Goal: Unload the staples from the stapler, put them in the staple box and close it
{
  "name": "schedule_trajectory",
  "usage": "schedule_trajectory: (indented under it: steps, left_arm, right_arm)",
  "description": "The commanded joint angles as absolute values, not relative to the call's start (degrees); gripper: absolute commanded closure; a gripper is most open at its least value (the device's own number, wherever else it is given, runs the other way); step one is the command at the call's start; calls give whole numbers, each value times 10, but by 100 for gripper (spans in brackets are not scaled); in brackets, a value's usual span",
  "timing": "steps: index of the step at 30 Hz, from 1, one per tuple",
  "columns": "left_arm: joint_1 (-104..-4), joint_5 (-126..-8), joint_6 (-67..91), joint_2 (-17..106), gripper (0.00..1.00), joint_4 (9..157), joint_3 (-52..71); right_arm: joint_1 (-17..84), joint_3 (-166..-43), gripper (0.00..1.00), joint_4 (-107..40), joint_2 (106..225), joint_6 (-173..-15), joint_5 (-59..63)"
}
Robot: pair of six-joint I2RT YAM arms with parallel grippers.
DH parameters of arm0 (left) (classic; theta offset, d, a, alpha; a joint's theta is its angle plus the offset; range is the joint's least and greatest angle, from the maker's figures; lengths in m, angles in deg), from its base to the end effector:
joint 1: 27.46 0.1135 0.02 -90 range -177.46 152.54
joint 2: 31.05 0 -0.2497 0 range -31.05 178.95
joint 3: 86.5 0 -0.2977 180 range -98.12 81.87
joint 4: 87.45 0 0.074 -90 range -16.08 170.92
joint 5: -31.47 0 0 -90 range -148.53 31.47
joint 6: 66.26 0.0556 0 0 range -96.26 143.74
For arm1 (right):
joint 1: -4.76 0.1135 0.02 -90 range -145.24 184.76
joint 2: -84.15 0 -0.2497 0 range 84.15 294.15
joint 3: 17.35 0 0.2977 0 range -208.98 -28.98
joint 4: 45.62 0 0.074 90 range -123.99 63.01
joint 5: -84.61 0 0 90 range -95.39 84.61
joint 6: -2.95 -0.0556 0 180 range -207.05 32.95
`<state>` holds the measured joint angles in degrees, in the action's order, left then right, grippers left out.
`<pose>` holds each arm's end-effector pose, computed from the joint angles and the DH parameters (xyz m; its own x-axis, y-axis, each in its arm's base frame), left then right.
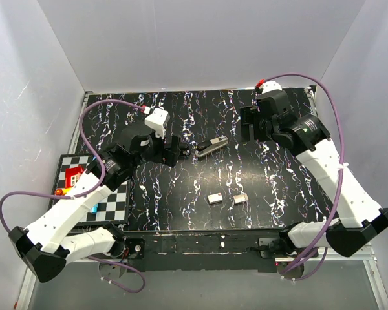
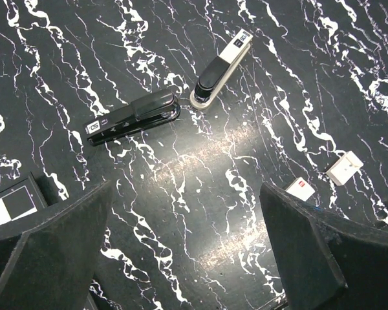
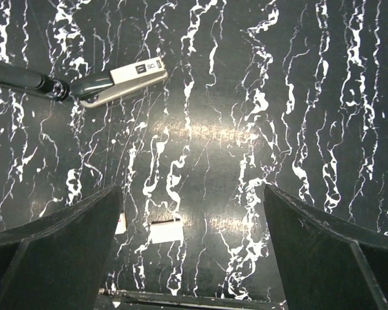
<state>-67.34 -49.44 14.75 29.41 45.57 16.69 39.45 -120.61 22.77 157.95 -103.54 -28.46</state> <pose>0.2308 -0.1814 0.3489 -0.4688 0.1906 -0.8625 0.4612 0.8856 -0.0550 0.2647 0.1568 0.4211 -0.5729 -0.0789 -0.8158 -0.1151 0.9932 -0.0153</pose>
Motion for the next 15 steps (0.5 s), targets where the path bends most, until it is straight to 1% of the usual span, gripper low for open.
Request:
schedule_trajectory:
  steps: [1,5,7,9,15]
  left_arm:
    - [-675,-498,169,308,2,460,142]
    - [-675,-440,186,343,2,422,89]
    - [-674,-457,207,373,2,406,50]
    - [-675,-447,223,403,2,397,27]
    - [-674,-465,324,465,2,444,27]
  right_arm:
    - [396,-1249,2,252,1601,-1044,-325]
    - [396,-1232,2,232,1589,-1030,-270]
    - [396,-1224,2,224,1583,-1023,-253]
    - [396,-1222,2,224,1581,-1017,-253]
    - [396,-1192,2,211,1550,-1003,-211]
